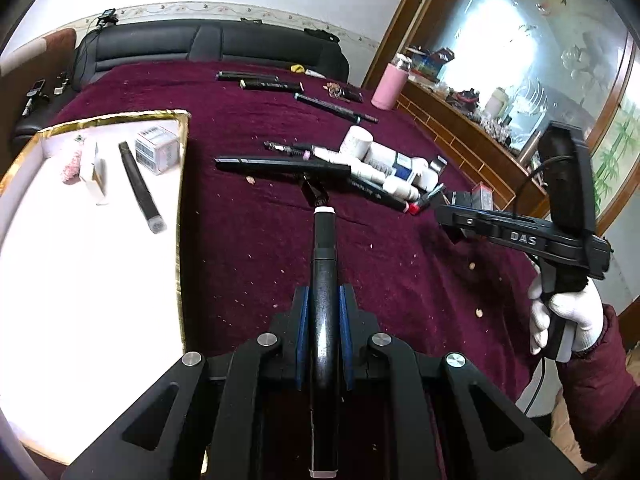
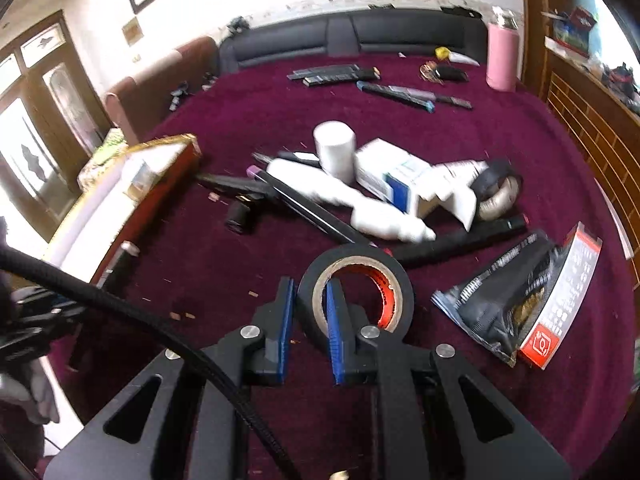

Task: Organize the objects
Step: 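Carry the marker and tape roll to the tray and release both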

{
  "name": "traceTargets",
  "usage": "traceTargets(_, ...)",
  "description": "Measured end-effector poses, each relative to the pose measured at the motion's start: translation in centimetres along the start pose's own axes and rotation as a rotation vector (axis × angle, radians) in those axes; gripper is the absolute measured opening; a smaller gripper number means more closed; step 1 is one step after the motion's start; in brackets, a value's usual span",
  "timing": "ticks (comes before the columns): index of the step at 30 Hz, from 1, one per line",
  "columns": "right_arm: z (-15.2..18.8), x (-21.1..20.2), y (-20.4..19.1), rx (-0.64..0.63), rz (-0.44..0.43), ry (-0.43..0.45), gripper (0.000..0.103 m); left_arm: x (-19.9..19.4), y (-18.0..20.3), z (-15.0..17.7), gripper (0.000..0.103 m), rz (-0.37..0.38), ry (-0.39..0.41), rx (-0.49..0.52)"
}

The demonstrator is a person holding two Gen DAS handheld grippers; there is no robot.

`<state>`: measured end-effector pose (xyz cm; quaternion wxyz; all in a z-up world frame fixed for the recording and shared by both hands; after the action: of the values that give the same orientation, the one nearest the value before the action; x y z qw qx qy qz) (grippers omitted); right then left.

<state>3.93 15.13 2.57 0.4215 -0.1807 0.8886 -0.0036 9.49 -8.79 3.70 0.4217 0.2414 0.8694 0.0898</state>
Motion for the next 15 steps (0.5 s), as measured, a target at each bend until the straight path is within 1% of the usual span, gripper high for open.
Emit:
traceTargets(3,-1.6,-1.6,-2.8,-0.040,-0.064,0.038,0.014,-1.7,-0.6,-1.0,0.011,0.023,0.035,-0.029)
traceTargets(7,-3.9,-3.1,-7.4,-0.116,-0.148,0.079,0.014,-5.0,-2.4,-2.5,0.011,0.020,0.101,-0.061)
traceTargets(9,-5.5,-3.7,-10.0,-0.159,-0.195,0.100,0.014,-6.5,-3.4,-3.1,0.011,-0.005,0.128,-0.069)
traceTargets(15,-8.6,-4.0,-15.9,-0.238,-0.309,0.126,0.014,-10.8,-7.2,-4.6,0.011,-0.098,0.191,-0.089)
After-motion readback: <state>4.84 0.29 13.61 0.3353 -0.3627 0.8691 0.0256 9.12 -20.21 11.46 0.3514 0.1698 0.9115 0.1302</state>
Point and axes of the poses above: each gripper's, at about its wrist camera, not at the fingertips, and x roughly the way its jaws point, y to its right, z to its underside, the point moved 4 cm from there along x, roughly the way its jaws point, and after that the axes turned 3 degrees about -x, right-handed, at the moved point
